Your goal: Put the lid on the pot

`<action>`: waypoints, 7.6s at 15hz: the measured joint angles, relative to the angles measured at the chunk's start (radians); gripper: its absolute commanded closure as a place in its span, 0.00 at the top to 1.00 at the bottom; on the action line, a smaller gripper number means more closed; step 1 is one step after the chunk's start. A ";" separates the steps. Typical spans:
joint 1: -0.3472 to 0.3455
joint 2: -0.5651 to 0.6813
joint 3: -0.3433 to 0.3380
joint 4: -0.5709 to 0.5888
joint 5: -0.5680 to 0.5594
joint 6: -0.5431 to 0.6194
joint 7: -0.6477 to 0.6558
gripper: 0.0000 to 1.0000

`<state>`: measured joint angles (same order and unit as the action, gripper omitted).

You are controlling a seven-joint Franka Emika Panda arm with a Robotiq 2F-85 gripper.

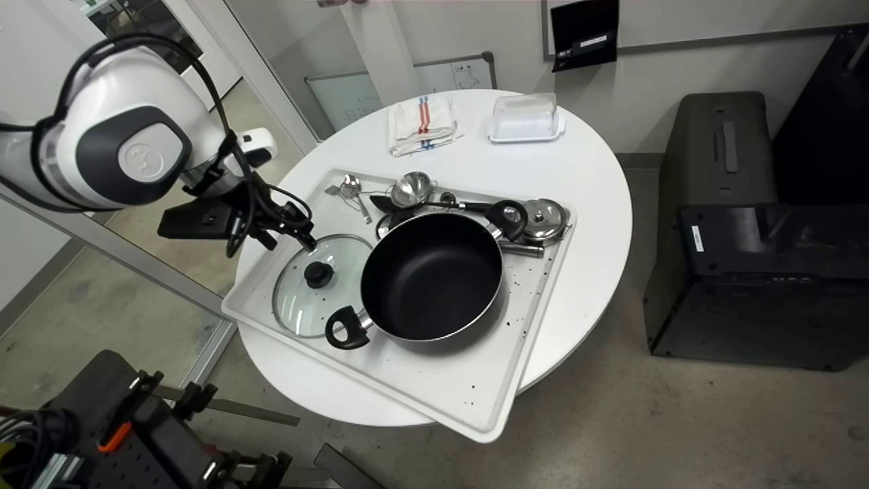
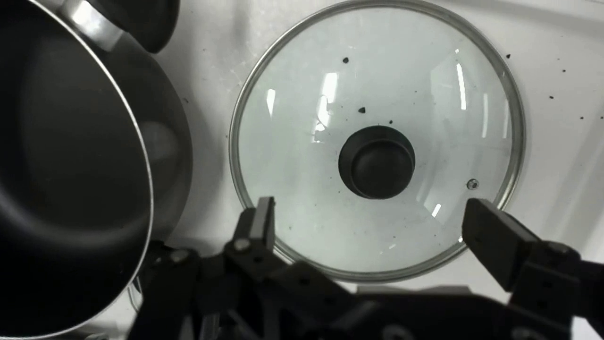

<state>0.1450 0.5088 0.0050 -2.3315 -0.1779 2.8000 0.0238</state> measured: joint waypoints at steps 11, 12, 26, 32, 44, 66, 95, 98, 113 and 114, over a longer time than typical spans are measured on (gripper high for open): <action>0.109 0.206 -0.029 0.145 0.000 0.008 0.048 1.00; 0.119 0.223 -0.032 0.161 0.000 0.008 0.056 1.00; 0.155 0.304 -0.083 0.227 0.001 0.004 0.097 1.00; 0.155 0.306 -0.089 0.208 0.001 0.001 0.097 0.74; 0.157 0.302 -0.087 0.199 0.001 0.000 0.097 0.24; 0.076 -0.060 0.007 -0.023 0.019 0.002 0.089 0.24; -0.188 -0.125 -0.118 0.138 0.149 -0.207 0.095 0.24; -0.188 -0.083 -0.134 0.170 0.148 -0.210 0.110 0.24; -0.188 0.048 -0.194 0.257 0.142 -0.202 0.135 0.24; -0.188 0.052 -0.197 0.257 0.141 -0.198 0.135 0.24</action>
<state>-0.0430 0.5605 -0.1920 -2.0748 -0.0368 2.6023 0.1585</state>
